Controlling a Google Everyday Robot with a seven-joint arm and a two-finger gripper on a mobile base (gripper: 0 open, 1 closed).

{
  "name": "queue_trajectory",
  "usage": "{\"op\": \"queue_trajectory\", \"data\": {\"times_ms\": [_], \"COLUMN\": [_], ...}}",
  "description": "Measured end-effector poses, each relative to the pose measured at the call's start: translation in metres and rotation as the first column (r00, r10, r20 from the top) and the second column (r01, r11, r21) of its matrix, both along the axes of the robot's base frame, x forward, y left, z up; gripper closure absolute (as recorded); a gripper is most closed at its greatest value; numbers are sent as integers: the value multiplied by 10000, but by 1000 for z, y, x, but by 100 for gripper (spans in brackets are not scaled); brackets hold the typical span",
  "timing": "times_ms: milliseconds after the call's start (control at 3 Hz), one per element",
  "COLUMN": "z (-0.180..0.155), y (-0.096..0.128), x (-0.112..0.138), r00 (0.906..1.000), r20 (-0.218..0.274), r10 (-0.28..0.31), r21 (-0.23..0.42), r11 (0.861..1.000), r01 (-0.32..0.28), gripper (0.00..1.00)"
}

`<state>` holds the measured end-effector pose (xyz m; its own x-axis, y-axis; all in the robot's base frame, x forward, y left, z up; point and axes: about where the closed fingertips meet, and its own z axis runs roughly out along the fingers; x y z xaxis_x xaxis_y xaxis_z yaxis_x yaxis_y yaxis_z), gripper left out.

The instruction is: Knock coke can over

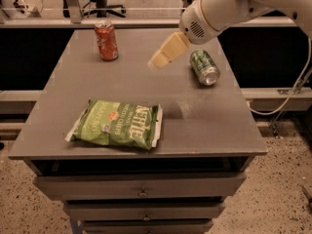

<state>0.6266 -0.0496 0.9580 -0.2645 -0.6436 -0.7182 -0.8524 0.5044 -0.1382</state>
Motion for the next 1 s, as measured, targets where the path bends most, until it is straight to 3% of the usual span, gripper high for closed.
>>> {"op": "queue_trajectory", "data": {"times_ms": [333,667,1000], "z": [-5,-1,-9], "y": [37,70,107], "x": [31,73,110], "r00": [9990,9937,9890], "r20": [449,1080,1412], "r10": [-2,-305,-438], "r21": [1040,2336,3307], "r11": [9946,9723,9437], "r01": [-45,44,-54], "gripper": [0,0,0]}}
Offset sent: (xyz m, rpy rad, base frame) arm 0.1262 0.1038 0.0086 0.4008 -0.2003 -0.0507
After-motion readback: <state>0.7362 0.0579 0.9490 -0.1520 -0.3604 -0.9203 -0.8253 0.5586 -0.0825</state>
